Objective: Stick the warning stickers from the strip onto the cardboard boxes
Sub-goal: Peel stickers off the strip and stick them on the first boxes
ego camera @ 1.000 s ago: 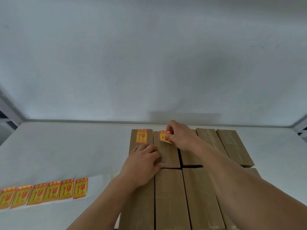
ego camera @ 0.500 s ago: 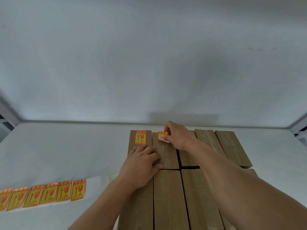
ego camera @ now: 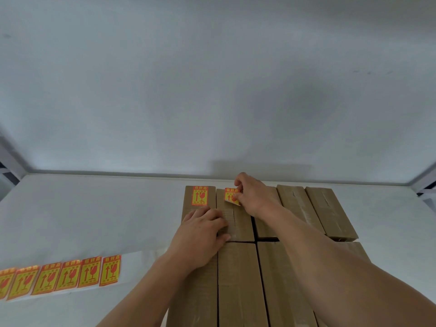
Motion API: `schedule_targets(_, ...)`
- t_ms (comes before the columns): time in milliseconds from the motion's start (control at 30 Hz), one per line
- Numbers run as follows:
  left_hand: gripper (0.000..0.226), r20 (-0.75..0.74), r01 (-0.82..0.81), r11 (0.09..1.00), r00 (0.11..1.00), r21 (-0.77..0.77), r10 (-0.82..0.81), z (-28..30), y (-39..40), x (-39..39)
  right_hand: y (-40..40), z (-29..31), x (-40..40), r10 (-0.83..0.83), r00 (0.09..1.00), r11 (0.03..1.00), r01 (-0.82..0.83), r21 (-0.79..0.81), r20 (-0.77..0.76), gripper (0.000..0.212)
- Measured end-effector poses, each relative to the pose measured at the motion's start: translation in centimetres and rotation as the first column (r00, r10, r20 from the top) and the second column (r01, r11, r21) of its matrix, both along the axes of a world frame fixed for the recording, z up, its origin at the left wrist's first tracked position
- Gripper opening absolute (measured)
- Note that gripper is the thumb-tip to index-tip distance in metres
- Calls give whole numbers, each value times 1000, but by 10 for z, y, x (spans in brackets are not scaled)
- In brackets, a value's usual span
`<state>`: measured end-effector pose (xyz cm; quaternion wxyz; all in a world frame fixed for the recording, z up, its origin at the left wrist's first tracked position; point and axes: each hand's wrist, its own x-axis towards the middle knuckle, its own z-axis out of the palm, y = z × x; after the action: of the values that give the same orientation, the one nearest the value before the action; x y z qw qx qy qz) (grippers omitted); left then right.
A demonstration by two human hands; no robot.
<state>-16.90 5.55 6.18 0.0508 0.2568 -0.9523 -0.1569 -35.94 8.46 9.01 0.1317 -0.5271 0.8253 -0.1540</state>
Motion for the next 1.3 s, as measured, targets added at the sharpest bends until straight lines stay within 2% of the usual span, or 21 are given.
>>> schedule_targets(100, 42, -1, -7, 1000, 1000, -6, 7, 0, 0, 1, -1, -1, 0, -33, 998, 999, 33, 7, 61, 21)
schedule_targets(500, 39, -19, -22, 1000, 1000, -8, 22, -1, 0, 1, -6, 11, -12, 13, 971, 995, -36, 93, 239, 11)
schedule_targets(833, 39, -18, -18, 1000, 1000, 2, 18, 0, 1, 1, -11, 6, -9, 8, 981, 992, -32, 119, 195, 8)
schedule_targets(1133, 40, -23, -18, 1000, 1000, -4, 17, -1, 2, 0, -8, 1, -1, 2, 997, 992, -11, 123, 76, 8)
schedule_targets(1300, 40, -20, -19, 1000, 1000, -7, 19, -2, 2, -1, -5, -1, 2, -5, 1000, 999, 5, 47, -6, 16)
